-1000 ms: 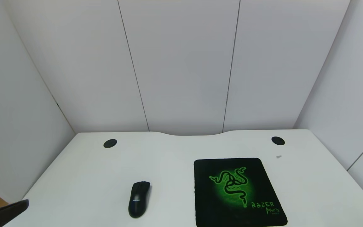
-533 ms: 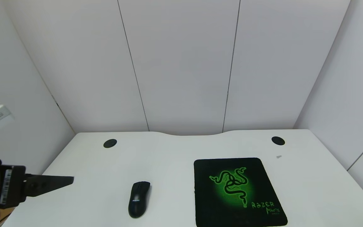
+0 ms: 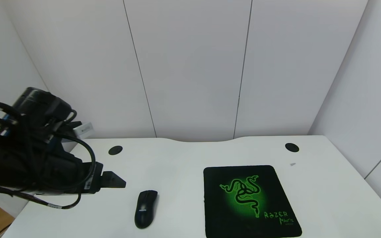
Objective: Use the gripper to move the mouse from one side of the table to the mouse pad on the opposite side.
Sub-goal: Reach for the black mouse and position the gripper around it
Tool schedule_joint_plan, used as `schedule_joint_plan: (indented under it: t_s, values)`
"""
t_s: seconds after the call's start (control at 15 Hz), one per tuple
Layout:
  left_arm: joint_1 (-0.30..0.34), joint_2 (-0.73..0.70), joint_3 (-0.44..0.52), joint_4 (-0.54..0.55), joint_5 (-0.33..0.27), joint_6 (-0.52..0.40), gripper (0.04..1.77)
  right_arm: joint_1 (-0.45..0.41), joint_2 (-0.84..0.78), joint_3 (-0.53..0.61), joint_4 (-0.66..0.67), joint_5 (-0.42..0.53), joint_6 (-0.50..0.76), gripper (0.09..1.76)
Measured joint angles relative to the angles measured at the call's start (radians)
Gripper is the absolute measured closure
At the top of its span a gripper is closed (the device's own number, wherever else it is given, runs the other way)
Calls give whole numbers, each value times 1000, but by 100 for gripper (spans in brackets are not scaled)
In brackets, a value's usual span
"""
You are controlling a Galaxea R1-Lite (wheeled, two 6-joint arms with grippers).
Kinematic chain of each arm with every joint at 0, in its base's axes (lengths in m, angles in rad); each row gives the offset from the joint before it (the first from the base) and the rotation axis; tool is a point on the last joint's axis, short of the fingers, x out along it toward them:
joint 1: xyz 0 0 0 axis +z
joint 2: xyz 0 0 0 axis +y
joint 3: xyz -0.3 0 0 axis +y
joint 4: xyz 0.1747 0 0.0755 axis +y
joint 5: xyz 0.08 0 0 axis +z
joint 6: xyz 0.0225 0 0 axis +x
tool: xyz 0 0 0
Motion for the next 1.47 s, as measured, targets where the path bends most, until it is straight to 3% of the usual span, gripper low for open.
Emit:
schedule_joint_plan:
  t_s: [0.27,0.47,0.73,1.0,1.47]
  values:
    - [-41,137,-7,-39,8,-25,9,0,0,0,0,0,-1,14]
    - [-59,228,1,-91,63,-27,9,0,0,0,0,0,0,14]
    - [-67,340,11,-168,79,-42,9,0,0,0,0,0,0,14]
    - [-80,430,33,-280,124,-77,9,0,0,0,0,0,0,14]
    - [-109,516,49,-328,132,-133,9,0,0,0,0,0,0,14]
